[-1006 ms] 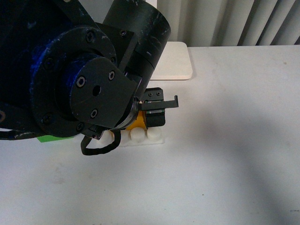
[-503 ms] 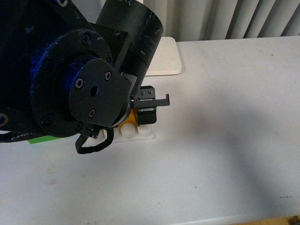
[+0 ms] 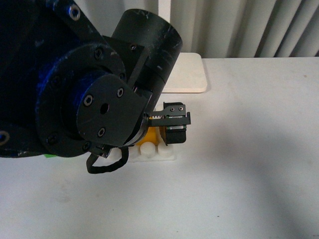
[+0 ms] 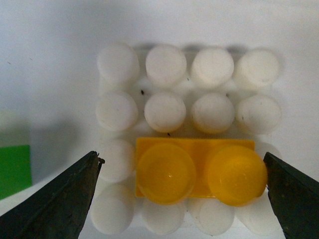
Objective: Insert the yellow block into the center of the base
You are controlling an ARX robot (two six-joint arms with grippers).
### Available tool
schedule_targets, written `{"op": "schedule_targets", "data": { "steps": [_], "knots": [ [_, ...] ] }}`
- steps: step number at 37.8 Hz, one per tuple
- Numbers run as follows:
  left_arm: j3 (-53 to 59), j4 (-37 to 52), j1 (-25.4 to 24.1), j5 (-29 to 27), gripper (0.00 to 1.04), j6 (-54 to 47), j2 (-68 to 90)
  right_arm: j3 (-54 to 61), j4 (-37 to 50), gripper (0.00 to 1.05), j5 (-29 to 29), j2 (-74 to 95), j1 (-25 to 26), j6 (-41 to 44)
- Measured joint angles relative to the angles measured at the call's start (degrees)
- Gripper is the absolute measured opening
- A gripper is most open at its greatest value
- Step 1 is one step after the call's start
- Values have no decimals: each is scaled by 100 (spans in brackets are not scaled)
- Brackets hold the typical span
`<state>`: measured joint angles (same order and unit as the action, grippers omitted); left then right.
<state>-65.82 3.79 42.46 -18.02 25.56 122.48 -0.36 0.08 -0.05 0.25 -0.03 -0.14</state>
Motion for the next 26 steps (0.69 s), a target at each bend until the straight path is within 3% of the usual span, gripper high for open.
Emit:
{"op": "schedule_targets", "data": {
  "steps": [17,26],
  "knots": [
    [955,603,-544,96,98,-181,-1923,0,0,95,0,0,0,0],
    [2546,942,-1541,616,98,-245,-4496,0,0,95,0,0,0,0]
  ]
}}
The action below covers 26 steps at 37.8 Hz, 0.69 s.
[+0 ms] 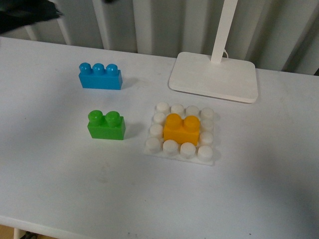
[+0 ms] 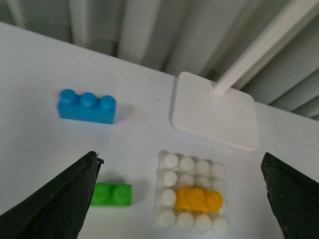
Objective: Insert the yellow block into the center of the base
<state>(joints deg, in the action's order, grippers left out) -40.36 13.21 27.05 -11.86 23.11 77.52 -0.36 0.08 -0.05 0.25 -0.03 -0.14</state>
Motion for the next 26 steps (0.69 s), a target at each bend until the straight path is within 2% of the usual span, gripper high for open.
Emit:
{"op": "schedule_targets", "data": {
  "steps": [5,6,8,9,11,13,20,26],
  "knots": [
    [743,-275,-1047,483,98,0,-1294,0,0,95,0,0,0,0],
    [1119,332,-1325,334,92,-330,-1631,0,0,95,0,0,0,0],
    [1722,1305,-1845,634,81,-1038,-2199,0,0,95,0,0,0,0],
    [2050,1482,-2236,925,74,-1384,-2667,0,2,95,0,0,0,0],
    [2459,1235,-2590,1056,62,-1768,-3403,0,2,95,2,0,0,0],
    [2914,789,-2673,1123,48,-2013,-4306,0,2,95,0,0,0,0],
    [3359,647,-2688,1185,5,-2223,-5101,0,2,95,2,0,0,0],
    [3602,450,-2691,1185,4,-2262,-5534,0,0,95,0,0,0,0]
  ]
}}
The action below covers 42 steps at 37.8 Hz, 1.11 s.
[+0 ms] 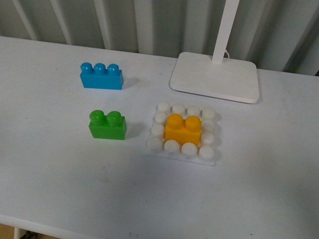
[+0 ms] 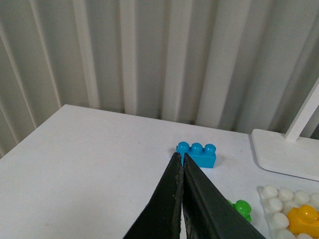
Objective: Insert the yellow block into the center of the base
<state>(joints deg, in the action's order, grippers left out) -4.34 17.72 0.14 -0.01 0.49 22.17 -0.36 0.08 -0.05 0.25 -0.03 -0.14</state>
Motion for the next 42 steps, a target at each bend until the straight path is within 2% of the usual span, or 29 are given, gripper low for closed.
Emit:
{"op": "schedule_targets", "data": {
  "steps": [22,23,25,27,42],
  "knots": [
    [376,-721,0,0,4,-9,-1189,0,0,95,0,0,0,0],
    [376,-820,0,-2,4,-9,-1283,0,0,95,0,0,0,0],
    [374,-1558,0,4,4,-9,-1825,0,2,95,0,0,0,0],
    [374,-1729,0,0,4,-9,-2146,0,0,95,0,0,0,0],
    [374,-1759,0,0,4,-9,-2188,0,2,95,0,0,0,2]
  ]
}}
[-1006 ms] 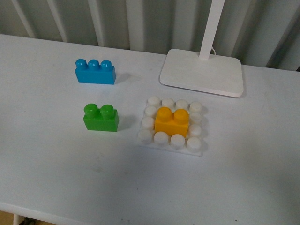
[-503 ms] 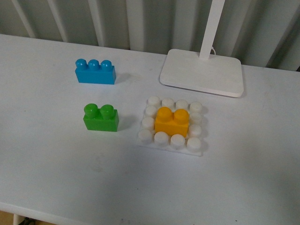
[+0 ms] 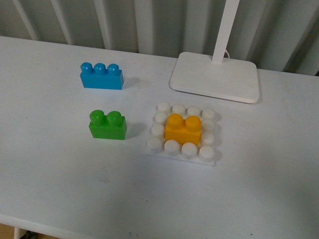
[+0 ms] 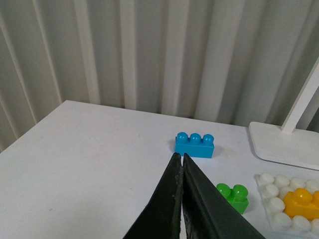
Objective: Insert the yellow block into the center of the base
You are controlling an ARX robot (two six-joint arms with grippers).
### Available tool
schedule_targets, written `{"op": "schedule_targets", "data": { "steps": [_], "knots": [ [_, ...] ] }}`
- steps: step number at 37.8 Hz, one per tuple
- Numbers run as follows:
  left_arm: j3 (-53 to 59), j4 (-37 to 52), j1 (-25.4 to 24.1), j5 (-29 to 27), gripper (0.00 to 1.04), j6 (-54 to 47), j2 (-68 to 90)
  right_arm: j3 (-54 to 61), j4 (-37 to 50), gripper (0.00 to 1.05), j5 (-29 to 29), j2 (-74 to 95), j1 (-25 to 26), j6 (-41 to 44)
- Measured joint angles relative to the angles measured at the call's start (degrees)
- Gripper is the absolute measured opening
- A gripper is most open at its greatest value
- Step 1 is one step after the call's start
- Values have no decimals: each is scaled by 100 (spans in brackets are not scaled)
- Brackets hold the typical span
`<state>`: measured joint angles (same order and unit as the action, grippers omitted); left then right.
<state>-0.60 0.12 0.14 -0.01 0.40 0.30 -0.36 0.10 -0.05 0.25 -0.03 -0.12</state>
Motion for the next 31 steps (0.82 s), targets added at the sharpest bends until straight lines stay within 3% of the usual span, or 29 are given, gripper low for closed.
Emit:
{"op": "schedule_targets", "data": {
  "steps": [7,14,21,27,31],
  "knots": [
    [0,0,0,0,6,2,0,0,-2,95,0,0,0,-2],
    [0,0,0,0,35,2,-2,0,-2,95,0,0,0,-2],
    [0,0,0,0,75,2,-2,0,-2,95,0,0,0,-2],
    [0,0,0,0,99,0,-2,0,-2,95,0,0,0,-2],
    [0,0,0,0,98,-11,-2,0,0,95,0,0,0,-2]
  ]
}}
